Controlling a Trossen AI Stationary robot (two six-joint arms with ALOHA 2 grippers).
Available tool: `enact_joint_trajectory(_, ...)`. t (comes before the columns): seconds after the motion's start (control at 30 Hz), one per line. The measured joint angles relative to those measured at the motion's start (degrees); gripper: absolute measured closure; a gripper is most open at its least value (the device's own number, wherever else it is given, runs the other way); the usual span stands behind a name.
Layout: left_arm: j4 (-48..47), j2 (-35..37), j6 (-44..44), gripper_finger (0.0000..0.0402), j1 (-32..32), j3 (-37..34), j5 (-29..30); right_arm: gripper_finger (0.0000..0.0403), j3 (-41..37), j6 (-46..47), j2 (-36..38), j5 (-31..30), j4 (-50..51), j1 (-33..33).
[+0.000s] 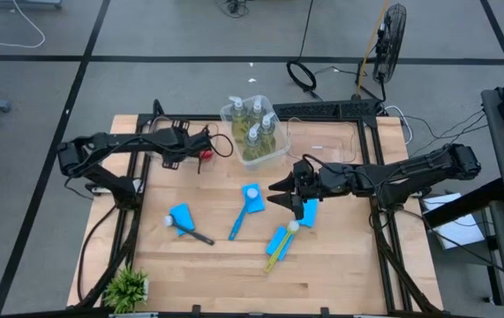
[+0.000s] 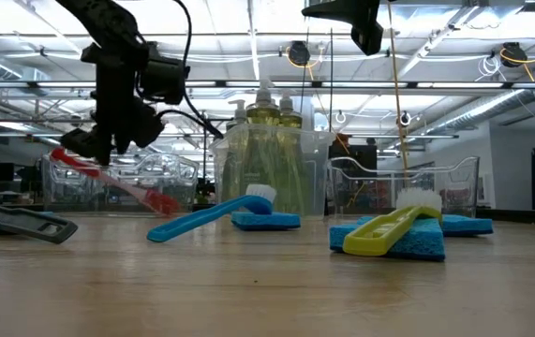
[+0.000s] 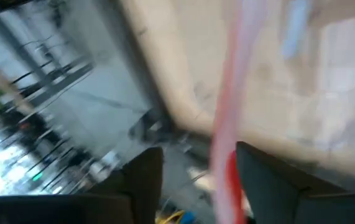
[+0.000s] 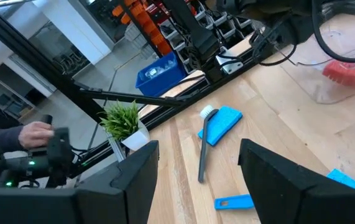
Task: Pick & Place Kitchen Sink Supplies
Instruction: Put the black cleaning brush into the left transparent bin
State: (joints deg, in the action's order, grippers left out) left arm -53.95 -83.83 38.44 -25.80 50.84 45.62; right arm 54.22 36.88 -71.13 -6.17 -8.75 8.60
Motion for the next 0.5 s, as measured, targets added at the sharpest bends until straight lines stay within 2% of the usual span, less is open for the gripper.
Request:
enact_joint_trajectory(0.17,-6.1,0.0,-5.4,0.0141,2.6,4.9,13.0,0.0192,0.0,-0.1,0.0,0.0,0.0,0.0)
enact_joint_trajectory(0.27,-15.2,0.0,-16.4,0.0120,5.4,10.8,13.8,0.0192,0.0,-0.1,0.0,0.0,0.0,0.0)
enact_joint_trajectory(0.37,-24.5,0.0,-33.1,0.0110,8.7,18.3,5.3,0.0192,0.0,-0.2,0.0,0.2,0.0,0.0)
enact_joint_trajectory(0.43,-29.0,0.0,-47.3,0.0109,10.3,23.2,-6.1,0.0192,0.0,-0.2,0.0,0.2,0.0,0.0)
enact_joint_trajectory(0.5,-30.1,0.1,-62.0,0.0113,11.6,27.4,-20.3,0.0192,0.0,-0.2,0.0,0.2,0.0,0.0)
